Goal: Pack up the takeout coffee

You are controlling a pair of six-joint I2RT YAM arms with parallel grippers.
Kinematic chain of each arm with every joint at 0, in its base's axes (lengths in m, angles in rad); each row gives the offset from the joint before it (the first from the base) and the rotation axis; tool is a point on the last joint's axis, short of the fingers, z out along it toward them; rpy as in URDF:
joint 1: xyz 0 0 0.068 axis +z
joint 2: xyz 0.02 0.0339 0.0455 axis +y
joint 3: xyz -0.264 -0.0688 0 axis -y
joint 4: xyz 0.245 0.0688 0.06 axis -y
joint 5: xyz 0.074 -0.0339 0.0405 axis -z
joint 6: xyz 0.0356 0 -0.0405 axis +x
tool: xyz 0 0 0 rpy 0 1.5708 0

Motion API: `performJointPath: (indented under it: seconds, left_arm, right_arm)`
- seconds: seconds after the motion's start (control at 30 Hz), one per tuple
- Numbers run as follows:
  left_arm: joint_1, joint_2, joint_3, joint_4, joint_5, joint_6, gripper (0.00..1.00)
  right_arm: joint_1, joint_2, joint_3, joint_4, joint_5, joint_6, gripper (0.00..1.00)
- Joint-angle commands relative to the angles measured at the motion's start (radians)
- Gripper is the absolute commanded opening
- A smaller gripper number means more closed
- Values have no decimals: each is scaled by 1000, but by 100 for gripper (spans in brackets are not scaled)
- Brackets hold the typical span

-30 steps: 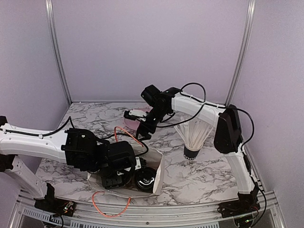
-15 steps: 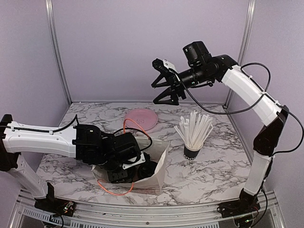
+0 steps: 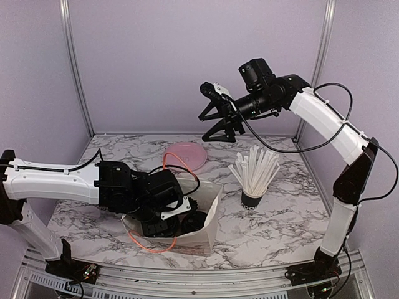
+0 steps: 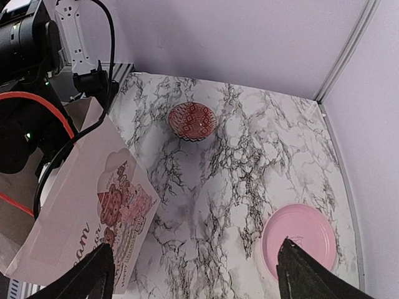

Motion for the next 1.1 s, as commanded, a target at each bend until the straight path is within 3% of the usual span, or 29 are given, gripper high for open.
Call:
performJointPath:
  seconds: [0.0,0.2,0.33,0.73,1.07]
  left_arm:
    - [-5,14,13,-78,161,-40,70]
    - [-5,-19,92,-112,142,-57,87]
    - [-2,-33,123,-123,123,-59,93]
    - [114,-14,236,-92,21,-44,93]
    - [263,93,335,-61,141,20,89]
  right_arm:
    - [-2,-34,6,-34,-2,-10,87]
    - [-1,-49,6,-50,12,-22,87]
    - [-1,-53,0,-50,23,-29,88]
    - [-45,-10,60,-52,36,-19,88]
    - [-79,0,58,-53,37,-10,88]
